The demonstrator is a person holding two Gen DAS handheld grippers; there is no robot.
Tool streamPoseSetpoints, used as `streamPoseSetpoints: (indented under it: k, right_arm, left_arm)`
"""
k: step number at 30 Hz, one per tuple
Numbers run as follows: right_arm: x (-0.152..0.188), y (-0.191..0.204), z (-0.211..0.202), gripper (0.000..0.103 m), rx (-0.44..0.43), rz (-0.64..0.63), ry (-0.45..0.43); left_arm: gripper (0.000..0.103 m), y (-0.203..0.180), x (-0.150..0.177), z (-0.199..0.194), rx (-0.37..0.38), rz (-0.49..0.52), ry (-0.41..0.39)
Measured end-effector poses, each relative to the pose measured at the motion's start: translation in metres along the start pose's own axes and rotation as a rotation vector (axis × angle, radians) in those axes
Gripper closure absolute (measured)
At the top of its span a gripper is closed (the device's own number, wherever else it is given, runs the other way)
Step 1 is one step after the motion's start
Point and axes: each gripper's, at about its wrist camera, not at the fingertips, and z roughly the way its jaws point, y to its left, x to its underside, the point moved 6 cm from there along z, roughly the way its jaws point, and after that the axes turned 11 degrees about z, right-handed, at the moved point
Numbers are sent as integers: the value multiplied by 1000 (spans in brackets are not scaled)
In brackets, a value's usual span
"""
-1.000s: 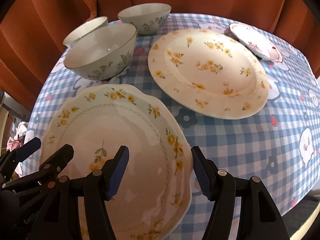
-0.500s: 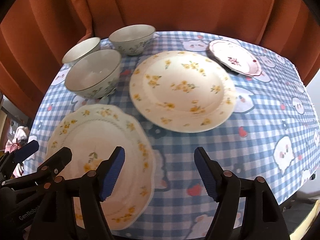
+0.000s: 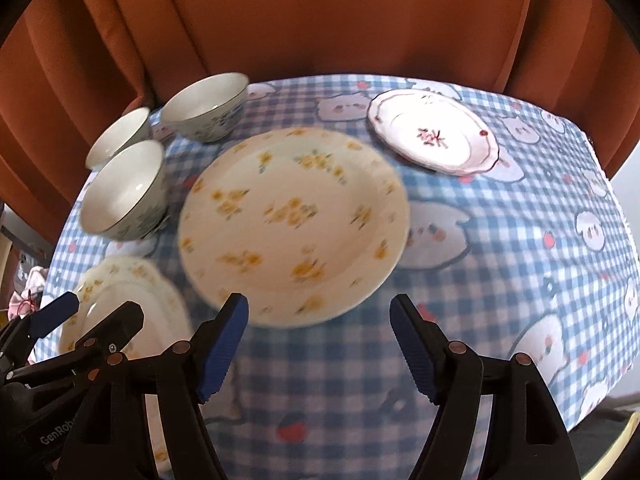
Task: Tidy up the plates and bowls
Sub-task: 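Reach both tools to the flat yellow-flowered plate and grip its rim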
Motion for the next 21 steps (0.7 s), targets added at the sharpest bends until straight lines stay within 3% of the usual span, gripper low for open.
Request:
streamPoseSetpoints:
  k: [12,21]
  right_arm:
    - [-54,-34,40,27,-33,-4,27]
    - [-74,-35,76,27,-59,-12,50]
  left_arm:
    - [19,-25,-36,44,-21,-78,32]
    - [30,-30,-41,80,-45,-114,83]
